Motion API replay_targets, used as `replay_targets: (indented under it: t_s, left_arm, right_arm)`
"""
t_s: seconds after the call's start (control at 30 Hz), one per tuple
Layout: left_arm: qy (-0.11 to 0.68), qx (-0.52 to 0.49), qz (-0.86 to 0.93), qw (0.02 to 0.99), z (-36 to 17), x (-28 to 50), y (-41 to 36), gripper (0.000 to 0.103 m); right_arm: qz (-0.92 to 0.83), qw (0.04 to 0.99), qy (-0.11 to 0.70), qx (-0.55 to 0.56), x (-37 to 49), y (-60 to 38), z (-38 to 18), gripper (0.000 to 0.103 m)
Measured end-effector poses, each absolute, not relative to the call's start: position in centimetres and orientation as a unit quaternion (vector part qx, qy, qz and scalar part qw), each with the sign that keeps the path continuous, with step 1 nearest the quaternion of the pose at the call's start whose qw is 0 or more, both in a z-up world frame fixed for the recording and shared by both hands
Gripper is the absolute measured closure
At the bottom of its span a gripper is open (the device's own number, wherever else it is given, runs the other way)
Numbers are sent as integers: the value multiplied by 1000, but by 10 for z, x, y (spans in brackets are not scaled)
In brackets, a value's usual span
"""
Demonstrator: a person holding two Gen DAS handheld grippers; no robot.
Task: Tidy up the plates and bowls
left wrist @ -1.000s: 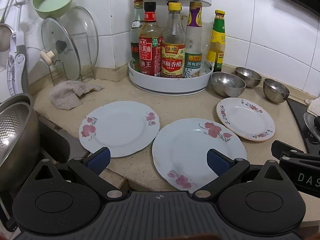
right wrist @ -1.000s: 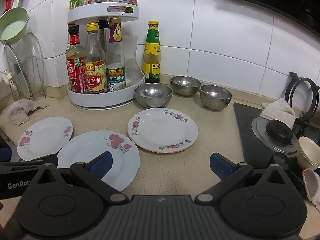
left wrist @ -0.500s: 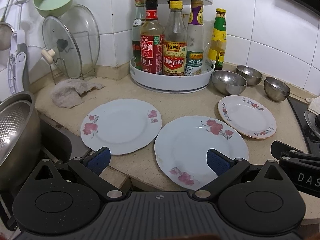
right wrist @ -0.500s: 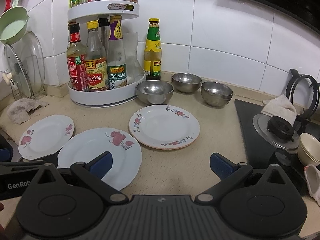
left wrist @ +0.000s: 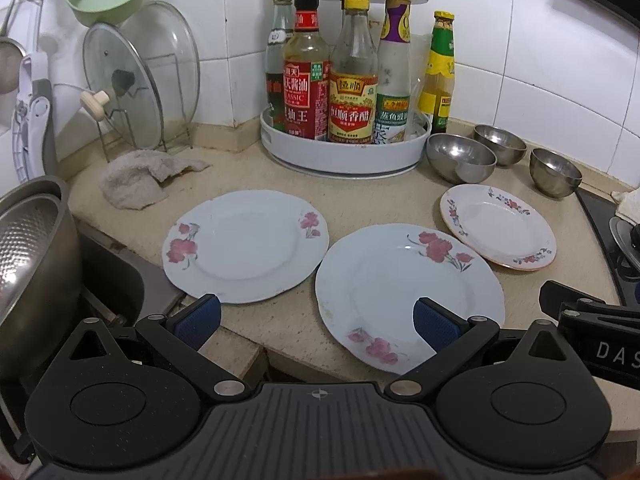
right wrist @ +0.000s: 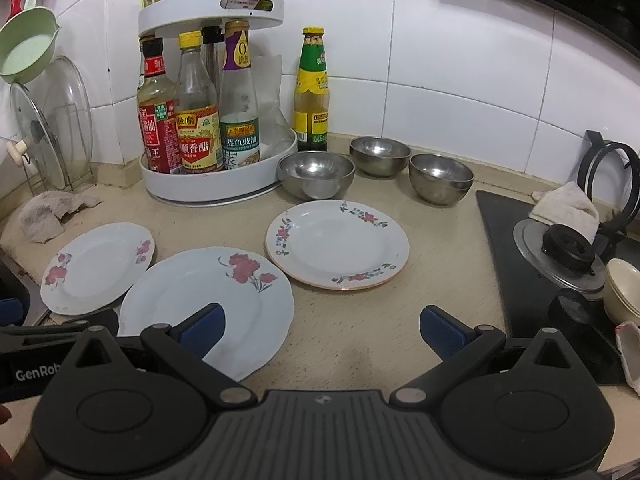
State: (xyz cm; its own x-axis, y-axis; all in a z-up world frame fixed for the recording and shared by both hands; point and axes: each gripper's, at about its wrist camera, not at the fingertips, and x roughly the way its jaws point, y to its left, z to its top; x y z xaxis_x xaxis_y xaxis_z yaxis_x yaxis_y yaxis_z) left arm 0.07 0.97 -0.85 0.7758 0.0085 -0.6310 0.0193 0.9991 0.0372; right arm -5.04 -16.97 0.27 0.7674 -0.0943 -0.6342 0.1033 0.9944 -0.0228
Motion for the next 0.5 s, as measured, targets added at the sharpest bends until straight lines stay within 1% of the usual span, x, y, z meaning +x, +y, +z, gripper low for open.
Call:
replay_targets:
  t_s: [0.2,0.3,0.5]
  left_arm:
    - [344,55,6,937,-12,3,12,0]
    - [346,36,-3,938,-16,5,15,0]
    - [364,34,-24,930,-30,7,13,0]
  right_arm:
    - [-53,938,343,6,-49,-166,0,2]
    - [-45,935,351,6,-46,-168,-2,2]
    - [-24,930,367,14,-33,-183,-14,2]
